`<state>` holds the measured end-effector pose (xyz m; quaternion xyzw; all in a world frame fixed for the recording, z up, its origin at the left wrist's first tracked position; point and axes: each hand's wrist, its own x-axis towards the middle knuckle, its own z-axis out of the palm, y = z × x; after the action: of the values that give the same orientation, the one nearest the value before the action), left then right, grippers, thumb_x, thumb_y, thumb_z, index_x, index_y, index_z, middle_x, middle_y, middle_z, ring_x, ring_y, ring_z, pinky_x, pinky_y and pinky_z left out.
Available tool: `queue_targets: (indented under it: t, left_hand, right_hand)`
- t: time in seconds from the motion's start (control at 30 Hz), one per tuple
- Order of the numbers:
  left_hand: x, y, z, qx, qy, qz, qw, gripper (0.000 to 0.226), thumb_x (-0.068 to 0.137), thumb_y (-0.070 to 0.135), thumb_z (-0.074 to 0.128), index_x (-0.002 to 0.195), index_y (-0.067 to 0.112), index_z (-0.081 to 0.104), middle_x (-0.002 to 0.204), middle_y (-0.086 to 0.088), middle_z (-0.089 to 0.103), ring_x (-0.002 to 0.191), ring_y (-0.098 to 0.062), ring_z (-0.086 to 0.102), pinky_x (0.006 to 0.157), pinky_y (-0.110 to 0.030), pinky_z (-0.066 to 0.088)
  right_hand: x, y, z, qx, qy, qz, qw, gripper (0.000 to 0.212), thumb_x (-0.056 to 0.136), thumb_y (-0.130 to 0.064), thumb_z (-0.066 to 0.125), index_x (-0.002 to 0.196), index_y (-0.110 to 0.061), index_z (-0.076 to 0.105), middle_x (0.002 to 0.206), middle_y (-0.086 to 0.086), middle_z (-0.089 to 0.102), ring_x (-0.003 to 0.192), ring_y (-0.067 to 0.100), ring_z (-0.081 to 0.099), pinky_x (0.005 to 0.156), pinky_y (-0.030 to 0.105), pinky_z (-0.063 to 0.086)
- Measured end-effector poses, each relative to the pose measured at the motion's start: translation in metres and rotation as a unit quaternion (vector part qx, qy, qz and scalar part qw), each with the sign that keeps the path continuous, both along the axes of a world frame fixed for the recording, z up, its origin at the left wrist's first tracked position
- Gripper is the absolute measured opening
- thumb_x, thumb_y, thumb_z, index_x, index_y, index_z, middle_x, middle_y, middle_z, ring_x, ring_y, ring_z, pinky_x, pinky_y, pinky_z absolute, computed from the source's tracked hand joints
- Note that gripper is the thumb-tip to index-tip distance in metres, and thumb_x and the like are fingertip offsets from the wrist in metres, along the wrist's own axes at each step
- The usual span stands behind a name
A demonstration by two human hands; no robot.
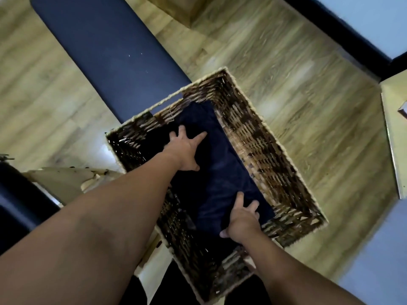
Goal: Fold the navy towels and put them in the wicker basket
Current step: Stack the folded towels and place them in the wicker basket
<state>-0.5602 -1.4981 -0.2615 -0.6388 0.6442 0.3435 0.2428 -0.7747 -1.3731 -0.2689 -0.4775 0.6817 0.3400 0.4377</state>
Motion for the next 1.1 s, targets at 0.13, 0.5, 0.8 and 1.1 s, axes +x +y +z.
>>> queue_targets:
  t: [0.13,0.5,0.8,1.1]
  left_hand:
    - [0.009,0.029,0.035,-0.034,0.079,0.115,0.99,0.081,0.085,0.049,0.072,0.154,0.024,0.037,0.162,-0.018,0.021,0.148,-0.041,0.025,0.117,-0.05,0.033]
    - [0.011,0.202,0.183,-0.224,0.136,0.461,0.848,0.02,0.092,0.036,0.067,0.099,0.018,0.071,0.082,0.004,0.069,0.092,-0.022,0.069,0.073,-0.028,0.046]
    - [0.052,0.356,0.268,-0.349,0.027,0.551,0.758,0.013,0.095,0.032,0.063,0.099,0.024,0.072,0.085,0.01,0.072,0.089,-0.015,0.066,0.08,-0.032,0.052]
    - [0.135,0.505,0.255,-0.247,-0.139,0.614,0.736,0.049,0.094,0.041,0.059,0.141,0.033,0.049,0.134,-0.006,0.046,0.125,-0.029,0.044,0.1,-0.047,0.046]
  right_hand:
    - [-0.024,-0.003,0.036,-0.034,-0.116,-0.026,0.992,0.1,0.081,-0.043,0.081,0.157,-0.025,0.017,0.152,0.011,0.027,0.127,0.032,0.05,0.104,0.037,0.046]
    - [-0.023,0.016,0.161,-0.092,-0.278,0.087,0.952,0.065,0.094,-0.054,0.062,0.149,-0.023,0.048,0.149,-0.005,0.051,0.133,0.015,0.05,0.107,0.03,0.042]
    - [0.07,0.063,0.233,-0.141,-0.367,0.311,0.865,0.065,0.095,-0.055,0.059,0.15,-0.023,0.047,0.15,-0.004,0.052,0.137,0.016,0.048,0.109,0.027,0.039]
    - [0.208,0.143,0.257,-0.183,-0.436,0.373,0.798,0.08,0.094,-0.05,0.06,0.16,-0.026,0.022,0.159,-0.005,0.037,0.144,0.016,0.038,0.115,0.029,0.034]
